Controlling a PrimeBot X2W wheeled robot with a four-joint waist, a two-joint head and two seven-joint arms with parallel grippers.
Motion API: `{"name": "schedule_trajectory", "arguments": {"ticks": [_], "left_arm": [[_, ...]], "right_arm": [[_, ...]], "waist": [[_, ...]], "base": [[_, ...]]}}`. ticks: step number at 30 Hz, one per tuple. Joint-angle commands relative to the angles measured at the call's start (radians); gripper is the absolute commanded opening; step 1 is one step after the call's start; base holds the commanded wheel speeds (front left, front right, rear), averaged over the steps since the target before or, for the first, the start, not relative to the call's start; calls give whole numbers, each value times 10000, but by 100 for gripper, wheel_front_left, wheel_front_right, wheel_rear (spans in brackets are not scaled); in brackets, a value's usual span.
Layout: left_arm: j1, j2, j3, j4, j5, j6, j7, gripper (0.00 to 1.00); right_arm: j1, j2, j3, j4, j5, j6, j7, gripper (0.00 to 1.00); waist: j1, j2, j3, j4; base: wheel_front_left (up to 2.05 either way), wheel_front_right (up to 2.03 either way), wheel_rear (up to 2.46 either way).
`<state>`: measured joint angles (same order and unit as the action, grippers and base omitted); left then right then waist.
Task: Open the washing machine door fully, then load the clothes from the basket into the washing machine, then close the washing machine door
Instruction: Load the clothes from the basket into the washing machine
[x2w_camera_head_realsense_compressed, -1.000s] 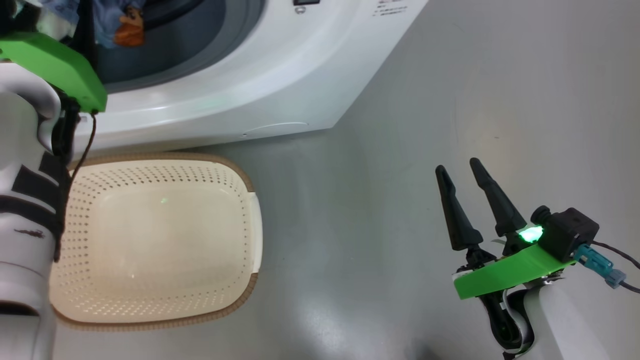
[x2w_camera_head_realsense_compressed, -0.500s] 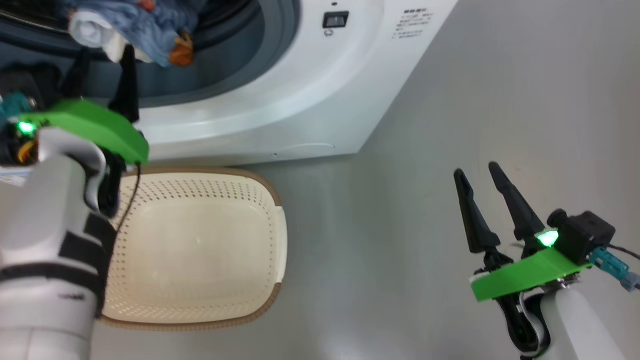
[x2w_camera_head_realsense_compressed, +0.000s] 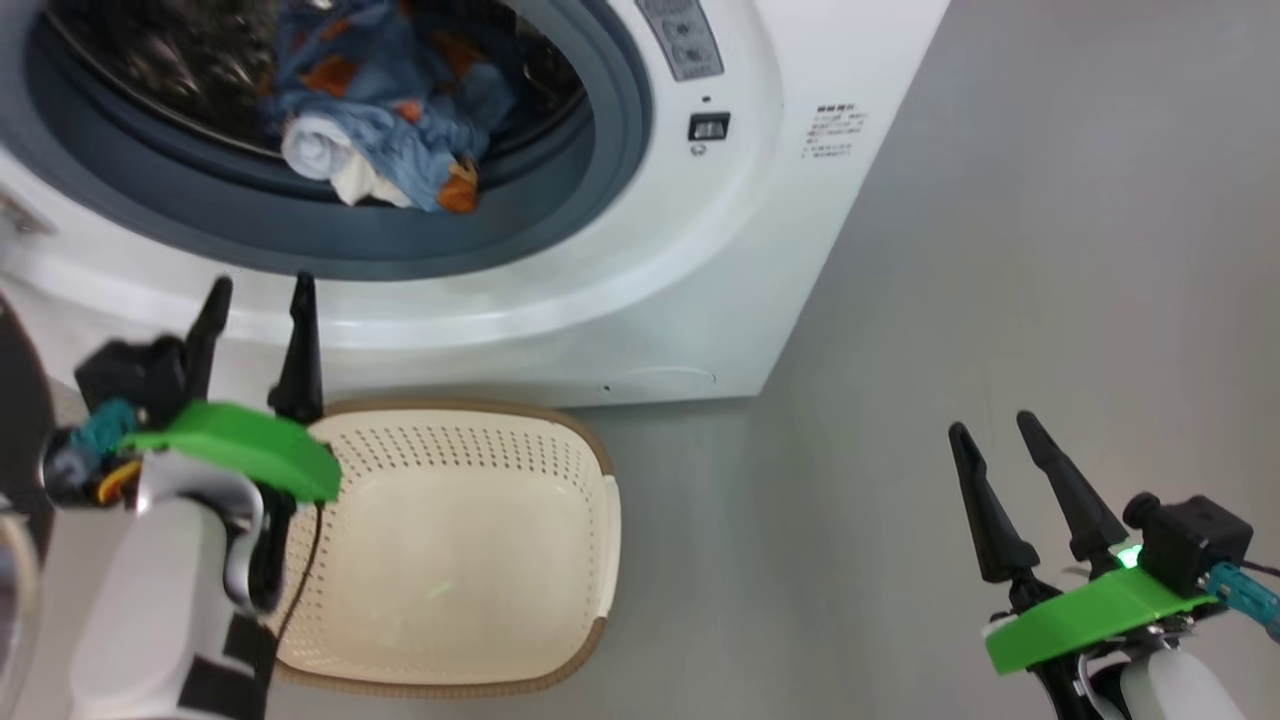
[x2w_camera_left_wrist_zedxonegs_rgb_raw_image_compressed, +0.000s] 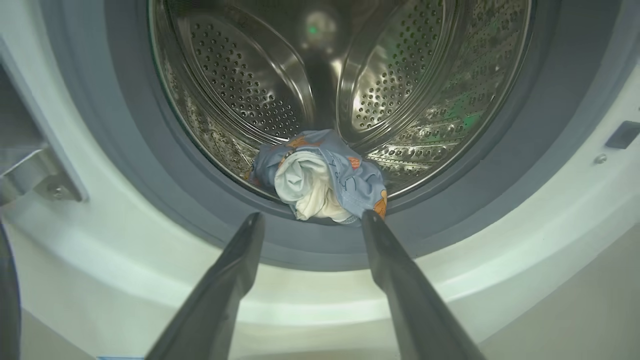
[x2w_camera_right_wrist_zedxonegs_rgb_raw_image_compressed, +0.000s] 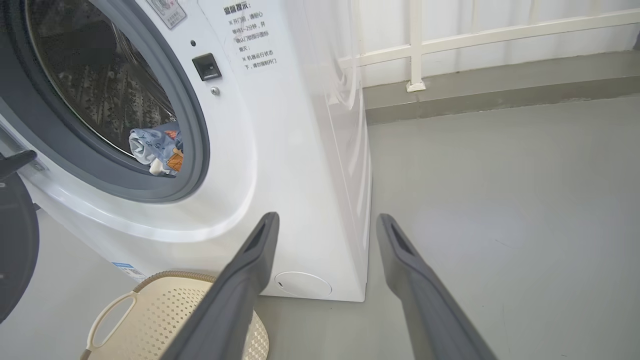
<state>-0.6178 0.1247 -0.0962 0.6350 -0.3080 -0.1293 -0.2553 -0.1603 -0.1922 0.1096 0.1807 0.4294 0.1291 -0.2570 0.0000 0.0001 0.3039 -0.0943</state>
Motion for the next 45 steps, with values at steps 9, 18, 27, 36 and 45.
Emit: {"name": "schedule_trajectory", "arguments": {"ticks": [9,18,27,36,45], "left_arm": [[2095,230,707,-1675,538,-13,-64,100],[4164,141,1178,-2780,775,-13,-64,100],[5723,2,1727,-3837,901,-13,-64,100],[6777,-199,2149,-4786,997,-13,-64,100],[6830,-298,2160,-4942,1018,-13,-64,100]], "right_arm": [[852,-359,69,-141,9,16,-48,100],[1617,-612,32,-127,74,16,-48,100],[2123,-782,-68,-148,115,16,-48,100],[2441,-796,-273,-215,122,16,-48,100],[2443,-710,-350,-227,72,16,-48,100]], "waist": [[0,-1,-1263,401],[0,-1,-2138,411],[0,-1,-2649,311],[0,-1,-2791,345],[0,-1,-2776,359]], "base": [[0,0,0],[0,0,0],[0,0,0],[0,0,0],[0,0,0]]}}
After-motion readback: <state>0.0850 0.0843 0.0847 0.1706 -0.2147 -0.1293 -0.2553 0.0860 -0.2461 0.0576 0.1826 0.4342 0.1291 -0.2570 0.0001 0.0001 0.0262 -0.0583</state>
